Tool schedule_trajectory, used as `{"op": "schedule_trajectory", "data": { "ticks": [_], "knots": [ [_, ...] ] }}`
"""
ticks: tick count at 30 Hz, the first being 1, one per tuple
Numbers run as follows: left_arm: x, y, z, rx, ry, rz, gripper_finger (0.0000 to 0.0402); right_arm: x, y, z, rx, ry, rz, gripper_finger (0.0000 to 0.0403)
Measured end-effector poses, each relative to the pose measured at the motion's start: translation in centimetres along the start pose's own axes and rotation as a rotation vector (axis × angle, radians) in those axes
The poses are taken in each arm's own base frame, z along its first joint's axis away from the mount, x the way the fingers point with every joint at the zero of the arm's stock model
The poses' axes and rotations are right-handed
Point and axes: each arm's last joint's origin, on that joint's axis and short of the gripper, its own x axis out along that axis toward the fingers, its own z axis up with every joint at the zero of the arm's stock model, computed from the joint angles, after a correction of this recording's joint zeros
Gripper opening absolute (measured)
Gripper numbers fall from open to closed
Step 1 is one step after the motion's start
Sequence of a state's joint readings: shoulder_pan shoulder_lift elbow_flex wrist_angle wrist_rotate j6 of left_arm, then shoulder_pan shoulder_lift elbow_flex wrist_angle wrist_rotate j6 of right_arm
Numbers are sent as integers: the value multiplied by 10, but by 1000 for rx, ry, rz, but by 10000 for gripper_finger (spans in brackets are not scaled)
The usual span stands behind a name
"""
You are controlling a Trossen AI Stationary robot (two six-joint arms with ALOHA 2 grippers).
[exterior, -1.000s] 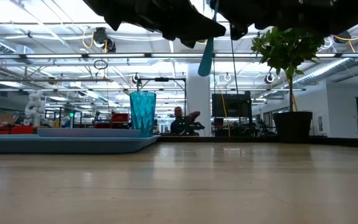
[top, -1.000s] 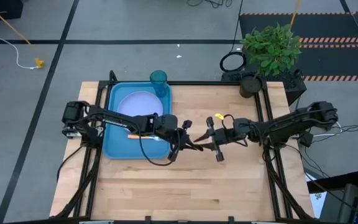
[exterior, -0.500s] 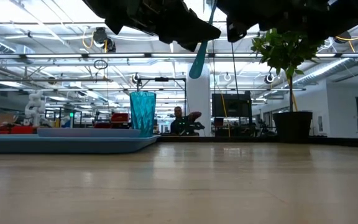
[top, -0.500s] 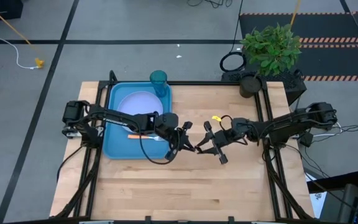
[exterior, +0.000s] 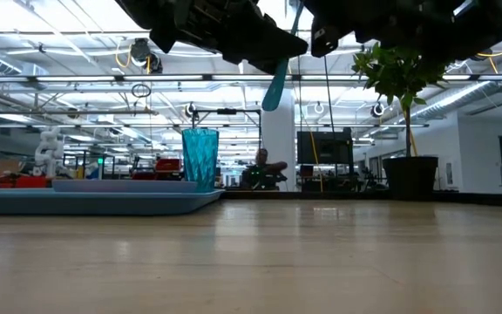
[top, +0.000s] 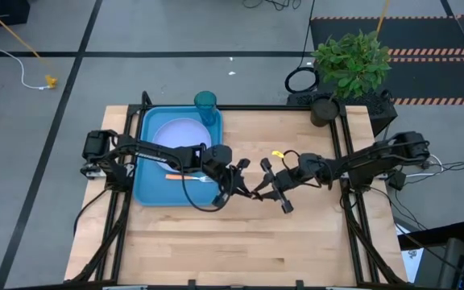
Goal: Pick and place plate/cup/fork/spoon on tray
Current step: Put the blue spoon on the blue tray
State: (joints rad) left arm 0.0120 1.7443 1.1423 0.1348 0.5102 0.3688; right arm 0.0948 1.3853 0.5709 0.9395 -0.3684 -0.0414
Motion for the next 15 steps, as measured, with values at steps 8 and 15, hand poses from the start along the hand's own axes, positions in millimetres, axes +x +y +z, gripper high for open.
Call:
{"op": "schedule_trajectory", "data": {
  "ticks": [8,15],
  "knots": [
    [0,-1,1,15,-21,-48,6,0,1,0,-19,-11,24,9],
    [0,1,2,-36,-24,-7,33,0,0,1,-29,-17,14,4]
  ]
}}
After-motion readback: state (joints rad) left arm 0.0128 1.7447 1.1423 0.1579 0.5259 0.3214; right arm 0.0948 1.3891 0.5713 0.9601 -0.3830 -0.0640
